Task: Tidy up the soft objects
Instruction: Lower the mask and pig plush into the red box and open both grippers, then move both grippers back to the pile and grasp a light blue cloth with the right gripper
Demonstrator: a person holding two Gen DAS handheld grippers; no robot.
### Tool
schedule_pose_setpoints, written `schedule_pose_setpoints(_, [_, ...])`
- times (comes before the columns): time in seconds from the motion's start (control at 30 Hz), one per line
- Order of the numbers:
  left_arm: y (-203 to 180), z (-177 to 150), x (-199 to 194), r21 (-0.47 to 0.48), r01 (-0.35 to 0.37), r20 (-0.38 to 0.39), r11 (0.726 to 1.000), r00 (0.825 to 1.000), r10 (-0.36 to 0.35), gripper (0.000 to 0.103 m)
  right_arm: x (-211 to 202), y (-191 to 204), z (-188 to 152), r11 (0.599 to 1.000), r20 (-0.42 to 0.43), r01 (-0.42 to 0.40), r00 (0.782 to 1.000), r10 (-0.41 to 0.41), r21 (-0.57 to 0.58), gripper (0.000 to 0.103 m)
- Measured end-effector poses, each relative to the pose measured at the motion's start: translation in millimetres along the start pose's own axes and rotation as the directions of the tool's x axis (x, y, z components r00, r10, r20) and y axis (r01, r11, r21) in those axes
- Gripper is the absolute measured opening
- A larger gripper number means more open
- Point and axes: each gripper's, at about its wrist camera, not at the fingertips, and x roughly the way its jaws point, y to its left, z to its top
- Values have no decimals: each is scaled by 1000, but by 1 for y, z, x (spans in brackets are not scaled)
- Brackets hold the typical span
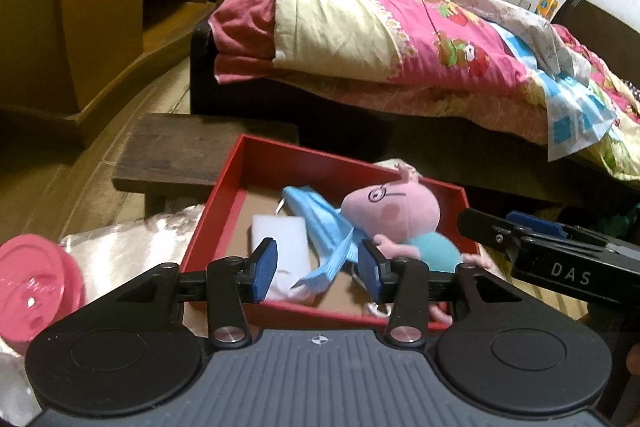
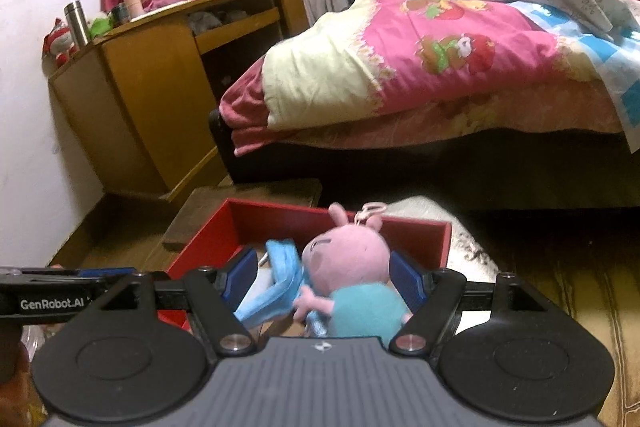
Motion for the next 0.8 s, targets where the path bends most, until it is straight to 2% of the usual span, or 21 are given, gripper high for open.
schedule_pose_setpoints(0.5, [-18, -28, -39, 81, -48, 48, 996, 998, 44, 50, -31, 20, -26, 999, -2, -32, 1000, 32, -14, 47])
schedule_pose_setpoints(0.8, [-19, -59, -65, 111, -28, 33, 993, 999, 25, 54, -54, 29, -53, 998, -30, -67, 997, 67, 6, 47])
